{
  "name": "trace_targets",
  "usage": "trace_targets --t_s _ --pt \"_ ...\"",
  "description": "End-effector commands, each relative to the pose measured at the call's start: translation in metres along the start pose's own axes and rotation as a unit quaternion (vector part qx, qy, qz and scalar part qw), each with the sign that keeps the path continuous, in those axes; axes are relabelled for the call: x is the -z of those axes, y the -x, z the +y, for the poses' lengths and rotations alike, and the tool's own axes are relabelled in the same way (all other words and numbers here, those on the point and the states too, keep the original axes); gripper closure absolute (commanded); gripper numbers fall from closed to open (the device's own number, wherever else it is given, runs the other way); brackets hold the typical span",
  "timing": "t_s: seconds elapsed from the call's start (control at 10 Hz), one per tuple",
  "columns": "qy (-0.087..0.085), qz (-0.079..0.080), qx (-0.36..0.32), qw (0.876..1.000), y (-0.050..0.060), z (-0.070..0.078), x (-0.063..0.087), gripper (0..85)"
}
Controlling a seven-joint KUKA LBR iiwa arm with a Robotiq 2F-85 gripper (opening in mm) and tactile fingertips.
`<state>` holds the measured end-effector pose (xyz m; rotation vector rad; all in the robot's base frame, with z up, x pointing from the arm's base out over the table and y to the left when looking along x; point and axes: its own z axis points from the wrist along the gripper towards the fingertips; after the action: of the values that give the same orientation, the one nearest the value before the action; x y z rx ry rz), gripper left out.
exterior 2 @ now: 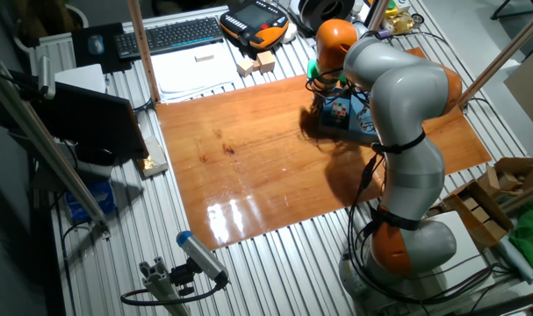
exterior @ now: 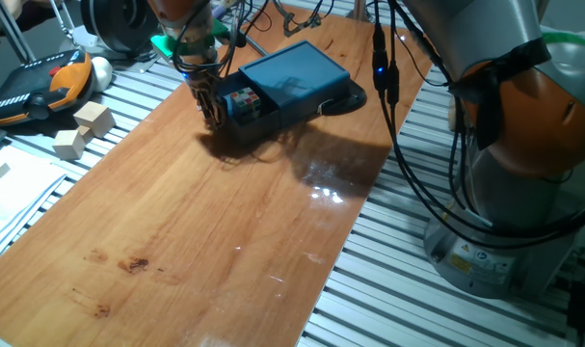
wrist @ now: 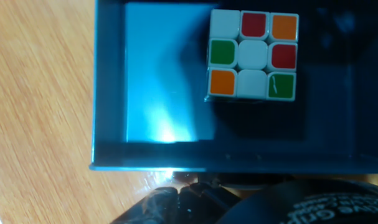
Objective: Grasp the handle and close the drawer
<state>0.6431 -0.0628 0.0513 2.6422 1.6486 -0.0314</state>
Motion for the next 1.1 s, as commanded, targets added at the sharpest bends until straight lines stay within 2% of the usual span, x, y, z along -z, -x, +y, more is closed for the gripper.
trace_targets --t_s 0.0,1.0 --pt "0.000 0.000 0.001 1.000 0.001 0.000 0.000 82.7" --pt "0.001 0.002 0.005 1.000 0.014 0.003 0.000 82.7"
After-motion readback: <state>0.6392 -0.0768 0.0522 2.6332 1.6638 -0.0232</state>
